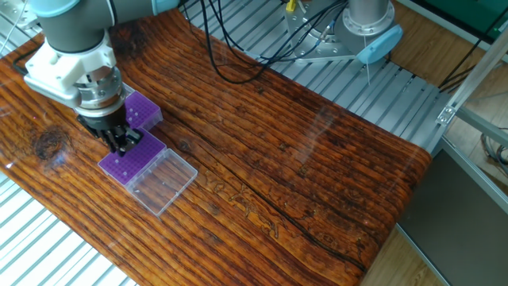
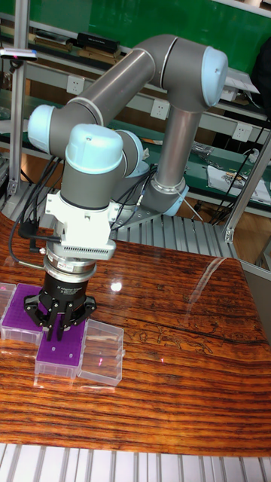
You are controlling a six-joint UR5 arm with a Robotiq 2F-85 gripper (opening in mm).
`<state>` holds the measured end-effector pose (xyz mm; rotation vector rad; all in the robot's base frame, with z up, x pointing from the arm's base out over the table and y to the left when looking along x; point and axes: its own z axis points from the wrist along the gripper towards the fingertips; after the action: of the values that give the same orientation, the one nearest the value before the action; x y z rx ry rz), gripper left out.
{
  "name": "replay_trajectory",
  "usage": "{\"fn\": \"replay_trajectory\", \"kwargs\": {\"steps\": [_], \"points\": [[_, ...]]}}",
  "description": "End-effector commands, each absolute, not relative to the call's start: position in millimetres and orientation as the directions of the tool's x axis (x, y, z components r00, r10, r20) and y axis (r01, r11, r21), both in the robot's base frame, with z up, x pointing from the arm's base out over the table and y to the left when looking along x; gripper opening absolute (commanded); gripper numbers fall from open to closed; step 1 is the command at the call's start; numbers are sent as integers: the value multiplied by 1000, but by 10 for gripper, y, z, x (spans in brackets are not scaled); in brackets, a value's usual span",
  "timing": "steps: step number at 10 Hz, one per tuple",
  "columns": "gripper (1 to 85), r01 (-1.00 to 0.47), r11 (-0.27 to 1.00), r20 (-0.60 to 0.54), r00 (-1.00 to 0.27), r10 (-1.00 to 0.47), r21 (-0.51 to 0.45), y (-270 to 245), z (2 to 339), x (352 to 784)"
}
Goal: Transfer all small pipette tips from one holder to another
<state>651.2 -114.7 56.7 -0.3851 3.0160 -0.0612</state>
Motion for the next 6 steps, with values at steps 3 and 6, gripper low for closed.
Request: {"fn": "replay_trajectory", "kwargs": {"steps": [3, 6], "points": [[230, -251, 967, -100, -962, -254, -44, -1120, 509, 6576], [233, -254, 966, -100, -961, -257, -45, -1120, 481, 6594]]}}
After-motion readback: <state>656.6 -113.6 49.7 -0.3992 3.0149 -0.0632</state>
